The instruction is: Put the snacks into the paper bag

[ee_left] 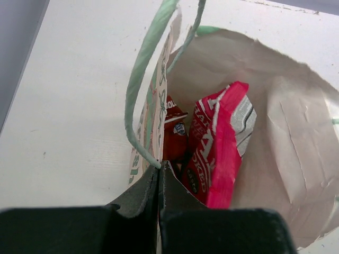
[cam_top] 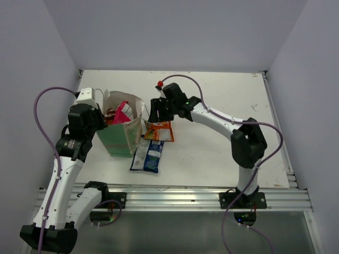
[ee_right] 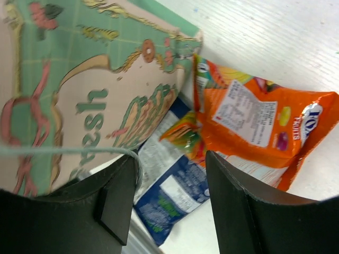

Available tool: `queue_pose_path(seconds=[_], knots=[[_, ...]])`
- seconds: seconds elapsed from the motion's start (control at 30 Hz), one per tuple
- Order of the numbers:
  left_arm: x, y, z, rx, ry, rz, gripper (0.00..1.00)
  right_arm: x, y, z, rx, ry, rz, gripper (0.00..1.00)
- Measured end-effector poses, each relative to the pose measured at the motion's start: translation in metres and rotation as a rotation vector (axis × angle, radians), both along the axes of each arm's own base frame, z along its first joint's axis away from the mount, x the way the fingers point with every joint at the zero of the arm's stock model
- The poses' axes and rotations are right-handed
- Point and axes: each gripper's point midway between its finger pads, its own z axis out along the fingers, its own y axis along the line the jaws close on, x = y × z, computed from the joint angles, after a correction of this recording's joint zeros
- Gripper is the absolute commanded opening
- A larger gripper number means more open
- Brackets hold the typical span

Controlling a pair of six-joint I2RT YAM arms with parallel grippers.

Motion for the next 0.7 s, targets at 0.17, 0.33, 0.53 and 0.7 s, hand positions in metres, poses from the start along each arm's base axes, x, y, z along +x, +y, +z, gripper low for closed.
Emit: queue_pose_path(seconds=[0.17,0.33,0.53,0.7], knots=[[0.003,0.000,0.009,-0.003,-0.028,0.000,0.00,0.013,-0.006,-0.035,-0.095,-0.018,-0.017,0.57],[0.004,-0.001,0.008,-0.003,-0.026,0.000,0.00,0.025,-0.012,-0.052,-0.163,-0.054,-0.035,0.57],[0.004,0.000,0.008,-0.002,-0.025,0.002,0.00,0.025,-0.021,-0.034,-0.159,-0.116,-0.051,0.57],[0.004,0.000,0.007,-0.001,-0.021,0.003,0.00,0.031,-0.014,0.015,-0.098,-0.184,-0.037,0.61]])
